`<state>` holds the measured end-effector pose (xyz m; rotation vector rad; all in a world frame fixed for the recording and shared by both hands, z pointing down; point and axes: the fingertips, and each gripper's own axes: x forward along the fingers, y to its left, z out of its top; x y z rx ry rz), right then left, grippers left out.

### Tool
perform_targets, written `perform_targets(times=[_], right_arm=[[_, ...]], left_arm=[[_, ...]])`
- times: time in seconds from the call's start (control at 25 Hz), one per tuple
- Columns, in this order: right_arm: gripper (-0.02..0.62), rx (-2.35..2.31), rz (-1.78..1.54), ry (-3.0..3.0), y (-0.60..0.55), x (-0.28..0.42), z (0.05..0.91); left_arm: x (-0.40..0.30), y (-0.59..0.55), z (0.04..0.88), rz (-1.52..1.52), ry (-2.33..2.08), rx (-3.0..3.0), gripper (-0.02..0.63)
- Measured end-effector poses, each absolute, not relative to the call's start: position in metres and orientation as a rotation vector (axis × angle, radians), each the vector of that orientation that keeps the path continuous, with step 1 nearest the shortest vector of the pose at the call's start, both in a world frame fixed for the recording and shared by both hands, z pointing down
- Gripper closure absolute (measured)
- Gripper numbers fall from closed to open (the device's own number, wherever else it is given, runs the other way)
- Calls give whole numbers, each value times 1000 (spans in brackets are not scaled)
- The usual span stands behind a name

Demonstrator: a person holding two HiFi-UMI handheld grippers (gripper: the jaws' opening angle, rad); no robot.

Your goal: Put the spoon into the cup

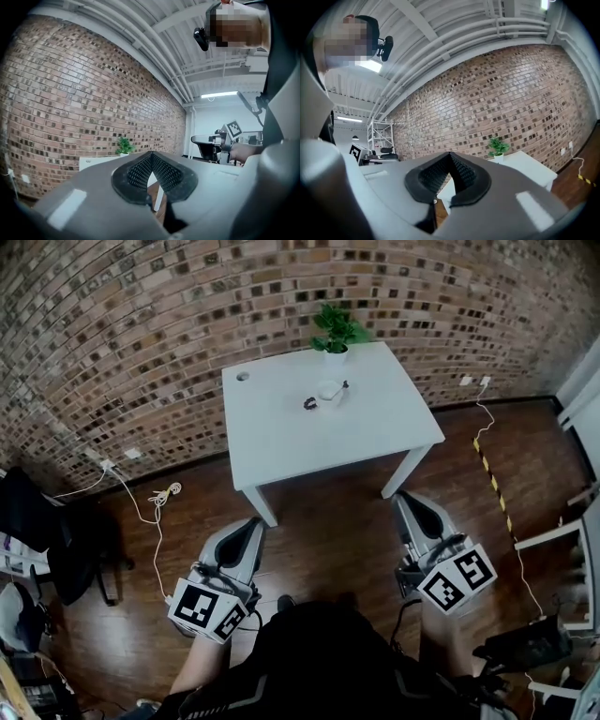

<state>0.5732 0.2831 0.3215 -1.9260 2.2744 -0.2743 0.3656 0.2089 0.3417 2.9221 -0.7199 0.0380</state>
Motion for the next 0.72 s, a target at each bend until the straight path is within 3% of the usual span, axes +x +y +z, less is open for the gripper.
perform_targets(times=[0.72], right_arm=[[589,-1936,-271,2233,297,596,315]], left_arm=[[386,215,347,79,-745,2884,612]])
